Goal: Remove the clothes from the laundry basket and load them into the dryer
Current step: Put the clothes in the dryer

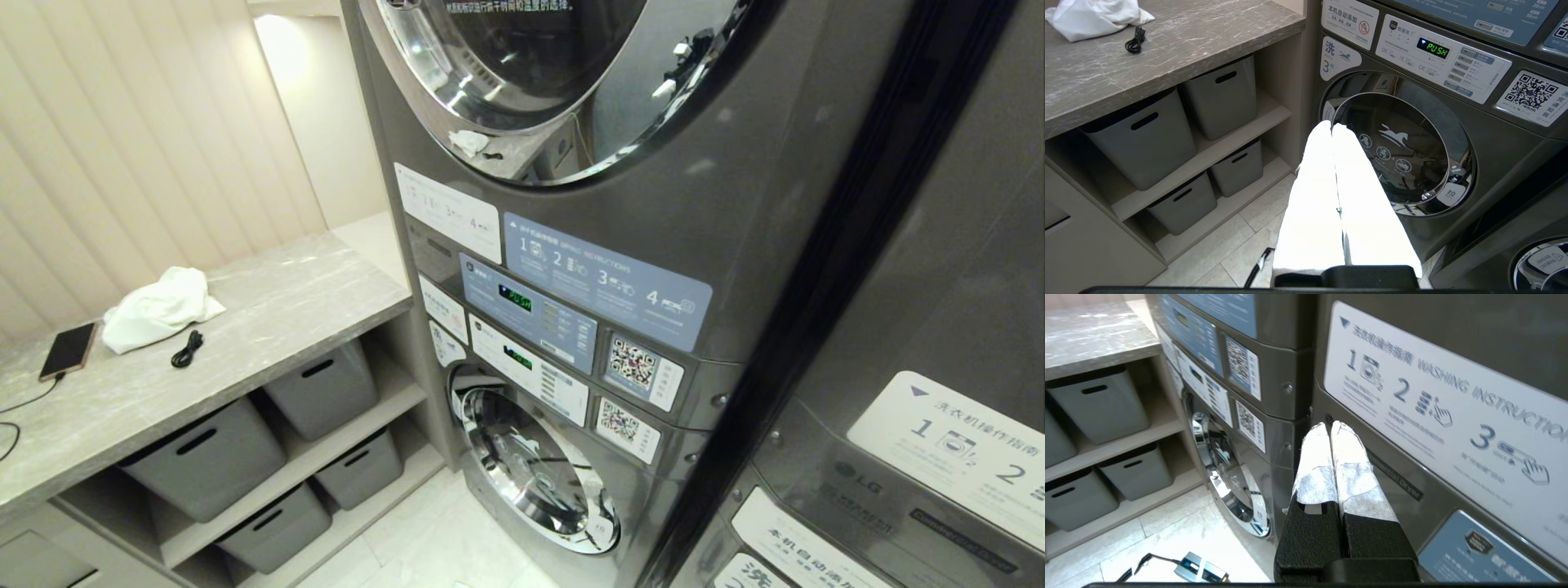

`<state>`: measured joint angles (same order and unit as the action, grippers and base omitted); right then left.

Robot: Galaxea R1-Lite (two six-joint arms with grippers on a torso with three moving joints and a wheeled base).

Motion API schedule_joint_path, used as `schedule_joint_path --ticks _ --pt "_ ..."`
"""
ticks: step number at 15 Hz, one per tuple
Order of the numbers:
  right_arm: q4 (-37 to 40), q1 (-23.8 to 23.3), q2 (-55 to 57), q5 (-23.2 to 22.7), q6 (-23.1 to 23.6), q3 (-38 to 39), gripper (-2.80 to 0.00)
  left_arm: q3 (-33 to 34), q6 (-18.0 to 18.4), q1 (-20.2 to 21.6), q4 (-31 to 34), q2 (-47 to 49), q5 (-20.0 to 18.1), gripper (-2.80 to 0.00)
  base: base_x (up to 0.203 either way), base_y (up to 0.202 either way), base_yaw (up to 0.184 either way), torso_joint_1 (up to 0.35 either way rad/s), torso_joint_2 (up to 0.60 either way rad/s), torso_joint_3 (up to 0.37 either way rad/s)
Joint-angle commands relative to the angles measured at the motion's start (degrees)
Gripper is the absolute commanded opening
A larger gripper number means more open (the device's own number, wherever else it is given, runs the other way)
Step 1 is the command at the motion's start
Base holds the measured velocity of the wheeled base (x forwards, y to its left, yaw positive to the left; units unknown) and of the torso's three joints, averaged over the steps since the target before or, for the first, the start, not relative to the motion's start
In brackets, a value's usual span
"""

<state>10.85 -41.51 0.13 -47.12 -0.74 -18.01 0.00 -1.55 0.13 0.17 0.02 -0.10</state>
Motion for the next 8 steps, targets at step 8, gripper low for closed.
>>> schedule_joint_path --ticks 8 --pt "3.7 -0.4 -2.4 5.6 0.6 5.3 -2.8 0.1 0.0 0.0 0.0 0.0 0.0 -2.8 0.0 0.0 0.0 0.0 0.0 0.0"
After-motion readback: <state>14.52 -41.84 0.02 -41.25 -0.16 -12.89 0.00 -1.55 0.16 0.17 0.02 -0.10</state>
